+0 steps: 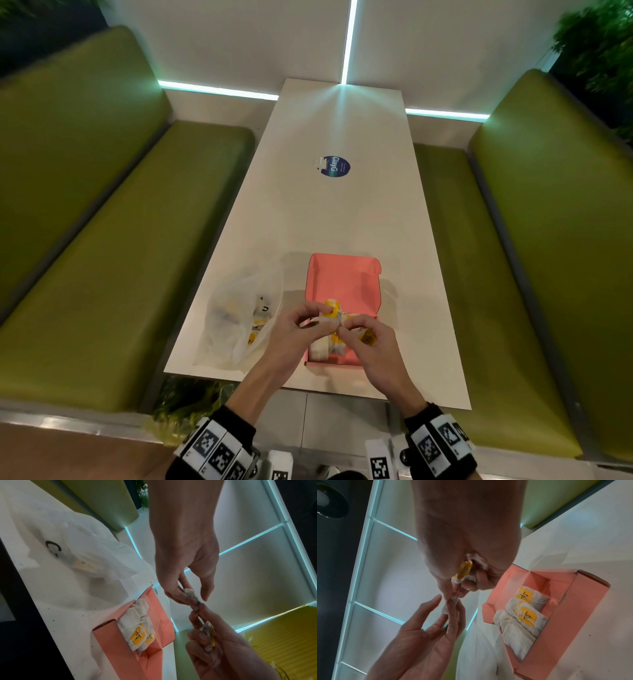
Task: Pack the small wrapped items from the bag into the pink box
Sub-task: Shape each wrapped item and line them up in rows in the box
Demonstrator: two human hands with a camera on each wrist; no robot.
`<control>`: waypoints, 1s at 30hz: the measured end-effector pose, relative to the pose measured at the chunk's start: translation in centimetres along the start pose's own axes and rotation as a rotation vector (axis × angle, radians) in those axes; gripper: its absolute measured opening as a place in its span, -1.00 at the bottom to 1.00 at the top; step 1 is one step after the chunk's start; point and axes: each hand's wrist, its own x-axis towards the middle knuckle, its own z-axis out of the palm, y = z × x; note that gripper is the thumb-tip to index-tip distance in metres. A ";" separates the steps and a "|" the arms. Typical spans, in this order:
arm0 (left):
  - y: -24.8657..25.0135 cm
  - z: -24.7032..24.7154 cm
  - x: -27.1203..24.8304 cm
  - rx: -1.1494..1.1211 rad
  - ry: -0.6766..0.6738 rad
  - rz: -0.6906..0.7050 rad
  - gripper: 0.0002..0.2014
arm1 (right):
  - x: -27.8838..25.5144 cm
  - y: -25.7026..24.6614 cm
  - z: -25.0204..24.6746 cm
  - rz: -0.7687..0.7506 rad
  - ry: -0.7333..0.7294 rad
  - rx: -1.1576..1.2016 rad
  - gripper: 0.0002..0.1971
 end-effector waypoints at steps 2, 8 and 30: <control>-0.1 0.0 0.0 0.031 0.022 0.009 -0.78 | 0.0 0.2 0.2 0.004 0.029 0.002 -0.96; -0.5 0.7 -0.1 -0.082 0.130 0.006 -0.81 | -0.4 -0.1 0.8 0.000 0.033 0.011 -0.93; -0.4 1.8 -0.1 0.052 0.271 0.153 -0.92 | -1.5 -0.2 0.2 -0.083 -0.033 -0.137 -0.72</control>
